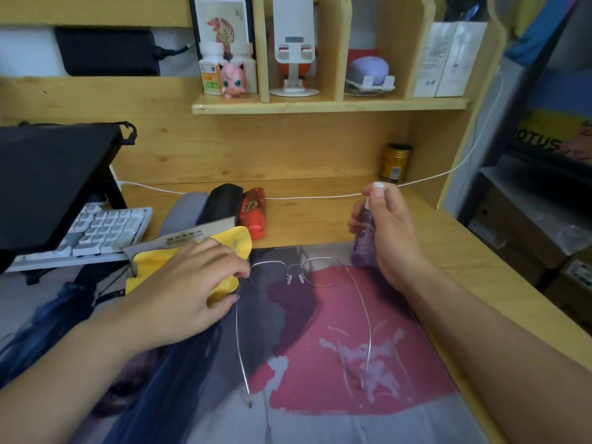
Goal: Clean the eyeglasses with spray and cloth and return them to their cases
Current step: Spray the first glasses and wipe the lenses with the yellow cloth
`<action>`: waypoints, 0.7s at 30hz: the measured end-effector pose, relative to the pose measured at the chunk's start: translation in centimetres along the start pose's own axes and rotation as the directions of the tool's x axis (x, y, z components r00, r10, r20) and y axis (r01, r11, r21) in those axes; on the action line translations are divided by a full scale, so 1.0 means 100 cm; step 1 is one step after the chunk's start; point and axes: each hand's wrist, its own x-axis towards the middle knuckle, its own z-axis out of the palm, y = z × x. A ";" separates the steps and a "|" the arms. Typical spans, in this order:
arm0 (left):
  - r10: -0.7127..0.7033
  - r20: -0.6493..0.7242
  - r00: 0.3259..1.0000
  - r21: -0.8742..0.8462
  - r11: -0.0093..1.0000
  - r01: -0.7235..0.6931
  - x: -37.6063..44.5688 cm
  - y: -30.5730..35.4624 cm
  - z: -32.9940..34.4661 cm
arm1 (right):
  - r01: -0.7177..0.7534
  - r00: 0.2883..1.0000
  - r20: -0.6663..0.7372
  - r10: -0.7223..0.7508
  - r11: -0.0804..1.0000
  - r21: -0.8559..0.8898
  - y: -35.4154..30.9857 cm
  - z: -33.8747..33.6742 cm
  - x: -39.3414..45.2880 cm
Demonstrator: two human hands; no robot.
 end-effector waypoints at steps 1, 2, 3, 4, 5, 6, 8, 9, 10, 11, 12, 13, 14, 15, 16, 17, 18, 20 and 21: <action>0.024 -0.028 0.999 0.028 0.999 -0.023 0.002 0.002 0.001 | -0.005 1.000 0.015 0.005 1.000 0.000 0.002 0.001 0.000; 0.046 -0.051 0.998 0.049 0.998 -0.043 0.003 0.004 0.002 | -0.009 1.000 0.016 0.009 1.000 0.011 0.003 0.002 -0.001; 0.064 -0.074 0.995 0.060 0.996 -0.060 0.004 0.006 0.002 | -0.013 1.000 0.009 0.012 1.000 0.023 0.004 0.003 -0.001; 0.081 -0.092 0.992 0.069 0.995 -0.075 0.004 0.007 0.003 | -0.017 1.000 0.004 0.017 0.999 0.040 0.004 0.003 -0.001; 0.094 -0.104 0.990 0.078 0.993 -0.086 0.004 0.007 0.003 | -0.022 1.000 0.004 0.022 0.998 0.052 0.006 0.002 -0.001; 0.093 -0.118 0.989 0.079 0.993 -0.084 0.004 0.007 0.004 | -0.033 0.999 0.006 0.032 0.998 0.061 0.007 0.000 -0.001; 0.056 -0.170 0.984 0.026 0.998 -0.052 0.005 0.008 0.005 | -0.094 0.996 0.005 0.094 0.992 0.083 0.008 -0.001 -0.001; 0.020 -0.205 0.979 -0.032 0.999 -0.027 0.005 0.009 0.007 | -0.150 0.989 -0.002 0.151 0.982 0.114 0.007 -0.001 -0.001; -0.023 -0.237 0.971 -0.097 0.995 -0.001 0.005 0.010 0.007 | -0.212 0.976 -0.012 0.216 0.965 0.155 0.005 -0.001 0.000; -0.080 -0.269 0.960 -0.167 0.985 0.036 0.005 0.012 0.007 | -0.269 0.960 -0.023 0.279 0.943 0.196 0.004 -0.001 0.002; -0.165 -0.295 0.941 -0.251 0.964 0.090 0.006 0.015 0.007 | -0.318 0.942 -0.029 0.334 0.918 0.236 0.002 -0.002 0.004; -0.275 -0.306 0.911 -0.356 0.921 0.158 0.006 0.016 0.006 | -0.356 0.926 -0.025 0.377 0.894 0.273 0.002 -0.003 0.005; -0.397 -0.302 0.867 -0.466 0.855 0.229 0.007 0.015 0.005 | -0.383 0.914 -0.012 0.405 0.873 0.302 0.002 -0.004 0.006; -0.500 -0.282 0.819 -0.566 0.776 0.278 0.007 0.015 0.003 | -0.399 0.907 0.003 0.420 0.860 0.317 0.003 -0.006 0.006; -0.574 -0.265 0.775 -0.649 0.701 0.297 0.008 0.013 0.002 | -0.412 0.903 0.015 0.430 0.854 0.319 0.003 -0.007 0.006; -0.619 -0.265 0.739 -0.705 0.647 0.289 0.008 0.010 0.000 | -0.421 0.899 0.020 0.437 0.851 0.313 0.004 -0.007 0.005; -0.645 -0.284 0.709 -0.737 0.620 0.269 0.009 0.009 -0.003 | -0.426 0.897 0.017 0.443 0.851 0.307 0.005 -0.007 0.005; -0.674 -0.344 0.654 -0.762 0.607 0.225 0.011 0.007 -0.009 | -0.431 0.891 -0.006 0.454 0.850 0.302 0.006 -0.005 0.004; -0.678 -0.377 0.631 -0.763 0.613 0.202 0.011 0.007 -0.011 | -0.441 0.885 -0.011 0.466 0.844 0.305 0.005 -0.004 0.004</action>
